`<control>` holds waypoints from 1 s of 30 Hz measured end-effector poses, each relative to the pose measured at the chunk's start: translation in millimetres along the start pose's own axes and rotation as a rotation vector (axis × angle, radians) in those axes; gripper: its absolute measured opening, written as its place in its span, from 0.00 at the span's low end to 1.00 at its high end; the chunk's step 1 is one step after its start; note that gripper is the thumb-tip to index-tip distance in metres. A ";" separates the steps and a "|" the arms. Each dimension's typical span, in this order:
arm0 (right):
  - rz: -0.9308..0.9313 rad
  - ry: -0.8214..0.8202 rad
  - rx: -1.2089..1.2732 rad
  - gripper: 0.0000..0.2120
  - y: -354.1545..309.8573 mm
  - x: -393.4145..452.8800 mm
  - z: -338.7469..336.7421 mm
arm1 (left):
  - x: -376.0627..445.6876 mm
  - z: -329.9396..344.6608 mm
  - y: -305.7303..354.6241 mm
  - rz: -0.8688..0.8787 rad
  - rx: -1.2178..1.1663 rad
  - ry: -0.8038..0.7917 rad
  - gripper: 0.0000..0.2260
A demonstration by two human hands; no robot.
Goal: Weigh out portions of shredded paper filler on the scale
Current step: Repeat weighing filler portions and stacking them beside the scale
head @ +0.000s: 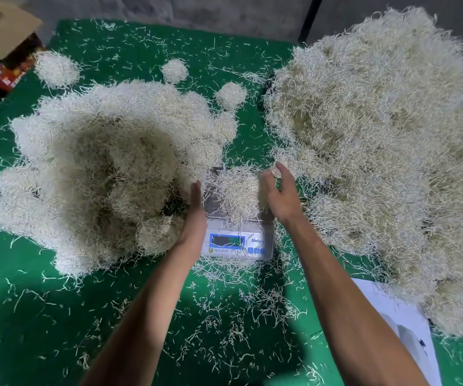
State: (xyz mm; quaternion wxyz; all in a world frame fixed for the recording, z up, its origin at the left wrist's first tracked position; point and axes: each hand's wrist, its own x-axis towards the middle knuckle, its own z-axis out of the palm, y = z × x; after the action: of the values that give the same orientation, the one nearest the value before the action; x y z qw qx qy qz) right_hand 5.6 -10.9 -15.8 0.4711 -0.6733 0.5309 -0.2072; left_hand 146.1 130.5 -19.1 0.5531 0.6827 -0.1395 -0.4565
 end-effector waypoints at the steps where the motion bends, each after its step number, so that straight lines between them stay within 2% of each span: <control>1: -0.032 -0.029 -0.021 0.33 -4.1 -1.2 8.4 | -0.5 2.4 -0.6 -0.024 -0.010 0.001 0.27; 4: -0.051 -0.192 0.080 0.24 -16.5 -28.2 46.5 | -0.3 12.6 -4.1 -0.046 -0.092 -0.027 0.31; 6: -0.109 -0.245 0.191 0.17 -21.5 -52.6 75.6 | 0.5 17.1 -5.1 0.062 0.034 0.013 0.31; 7: -0.124 -0.216 0.260 0.14 -22.9 -61.9 87.4 | 3.1 14.8 -6.4 0.132 0.092 0.081 0.29; 9: -0.185 -0.125 0.353 0.10 -31.5 -73.8 99.7 | 9.7 -2.2 -9.0 0.129 0.029 0.159 0.24; 11: -0.395 -0.065 0.181 0.07 -41.6 -70.5 95.8 | 11.7 -6.7 -5.2 0.028 -0.027 -0.018 0.16; 13: -0.609 0.003 -0.170 0.10 -46.6 -54.4 81.4 | 1.5 -2.4 2.1 0.087 -0.049 -0.207 0.13; 14: -0.629 0.022 -0.250 0.11 -47.6 -42.4 69.8 | -5.1 0.2 9.8 0.119 0.042 -0.260 0.16; 15: -0.575 0.025 -0.238 0.12 -48.1 -35.1 59.4 | -13.5 2.8 8.0 0.057 0.001 -0.425 0.22; 16: -0.479 0.009 -0.146 0.15 -48.9 -34.1 52.5 | -12.1 1.9 16.9 -0.173 -0.135 -0.436 0.25; 17: -0.376 -0.033 -0.042 0.18 -50.1 -38.4 52.1 | -4.1 3.3 22.3 -0.136 -0.199 -0.299 0.20; 18: -0.336 -0.068 0.010 0.21 -52.0 -48.2 57.4 | 0.1 0.1 28.1 -0.088 -0.282 -0.251 0.10; 19: -0.362 -0.078 0.014 0.25 -54.1 -60.0 65.0 | 0.6 1.1 34.9 -0.025 -0.306 -0.206 0.05; 20: -0.426 -0.077 0.001 0.27 -55.2 -70.3 71.1 | 9.9 6.3 33.2 -0.006 -0.350 -0.222 0.10; 21: -0.512 -0.083 -0.015 0.28 -59.9 -74.7 74.8 | 7.9 10.9 38.8 -0.056 -0.238 -0.134 0.12; 22: -0.571 -0.088 -0.011 0.26 -65.6 -70.6 71.8 | 4.0 14.1 33.4 -0.040 -0.159 -0.180 0.09; 23: -0.579 -0.087 0.011 0.23 -71.5 -60.8 65.2 | -3.1 18.9 28.3 -0.060 -0.105 -0.280 0.11; 24: -0.575 -0.077 0.034 0.20 -74.4 -53.7 56.6 | -14.2 19.0 28.9 0.005 0.036 -0.300 0.18; 25: -0.575 -0.070 0.040 0.18 -72.3 -47.3 47.8 | -18.4 20.1 35.6 0.028 0.022 -0.298 0.19; 26: -0.605 -0.069 0.016 0.16 -69.2 -43.9 40.1 | -13.2 17.3 41.9 0.104 0.101 -0.272 0.17; 27: -0.668 -0.068 -0.038 0.15 -63.8 -45.9 35.3 | -18.1 17.8 54.3 -0.039 -0.103 -0.296 0.17; 28: -0.752 -0.065 -0.104 0.15 -57.3 -48.8 33.2 | -12.1 21.8 56.2 -0.066 -0.135 -0.189 0.23; 29: -0.841 -0.063 -0.160 0.16 -52.1 -51.0 34.3 | -16.1 18.9 61.2 -0.170 -0.279 -0.214 0.30; 30: -0.901 -0.071 -0.190 0.18 -48.6 -54.6 37.3 | -18.1 17.9 60.2 -0.161 -0.409 -0.216 0.33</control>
State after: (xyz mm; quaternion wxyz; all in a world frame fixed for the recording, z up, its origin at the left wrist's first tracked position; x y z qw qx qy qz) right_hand 40.8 53.9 20.2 0.2882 -0.8837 0.1858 -0.3186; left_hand 141.3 110.9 43.1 0.6235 0.5129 -0.0477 -0.5881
